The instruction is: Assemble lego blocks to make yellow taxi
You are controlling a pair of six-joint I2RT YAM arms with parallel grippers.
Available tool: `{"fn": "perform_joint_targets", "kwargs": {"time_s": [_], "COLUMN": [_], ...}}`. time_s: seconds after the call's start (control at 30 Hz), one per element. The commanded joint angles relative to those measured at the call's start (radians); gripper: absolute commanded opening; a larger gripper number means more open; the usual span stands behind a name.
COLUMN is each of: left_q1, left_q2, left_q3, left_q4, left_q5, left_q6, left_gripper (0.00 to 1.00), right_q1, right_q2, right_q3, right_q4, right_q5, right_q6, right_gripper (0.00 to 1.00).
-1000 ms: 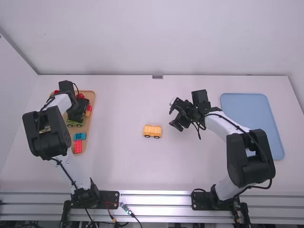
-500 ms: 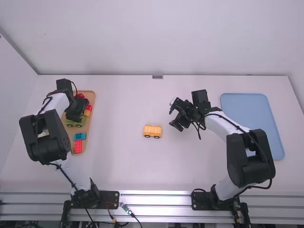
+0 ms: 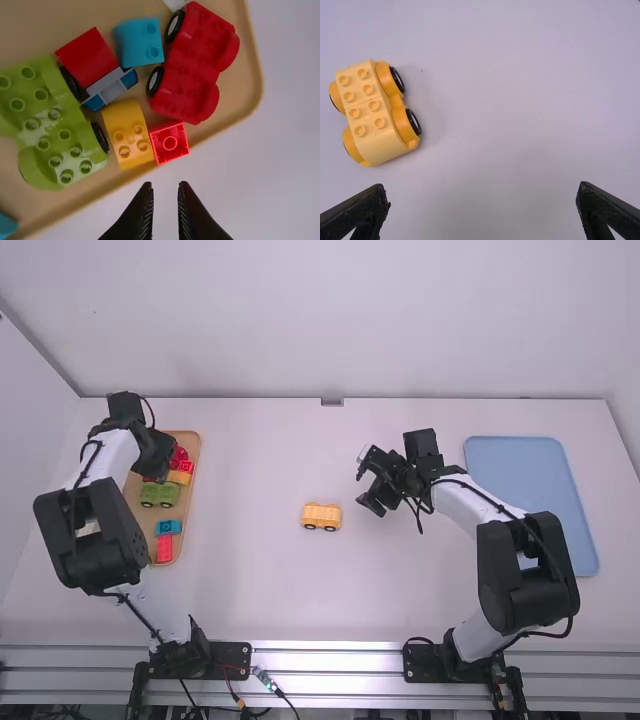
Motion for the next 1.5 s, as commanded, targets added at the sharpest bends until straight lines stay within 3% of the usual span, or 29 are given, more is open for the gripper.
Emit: {"fn": "perform_joint_targets", "kwargs": {"time_s": [0.0, 0.17, 0.5, 1.03, 1.47], "left_q1": [-0.003, -0.005, 0.003, 0.001, -0.002], "left_q2": [-0.019, -0.019, -0.019, -0.019, -0.019], "left_q3": [-0.039, -0.103, -0.203, -0.221, -0.234], "left_q4": [0.005, 0.075, 0.183, 0.208, 0.288], "left_q5": [0.001, -0.003, -0.037, -0.134, -0.084], "left_q6": [0.027, 0.024, 0.024, 0.159, 0.245], "left_gripper": [0.15, 0.02, 0.02, 0.02, 0.02], "right_q1": [-0.003, -0.003, -0.003, 0.011, 0.018], "right_q2": [-0.015, -0.015, -0.015, -0.015, -0.015], "right_q3": [-0.009, -0.009, -0.009, -0.009, -0.009], "right_q4": [-0.002, -0.002, -0.003, -0.006, -0.005], "right_q5": [-0.004, -0.004, -0.005, -0.005, -0.002], "right_q6": [0.002, 0.002, 0.002, 0.002, 0.002], "right_gripper": [0.99, 0.99, 0.99, 0.99, 0.99]}}
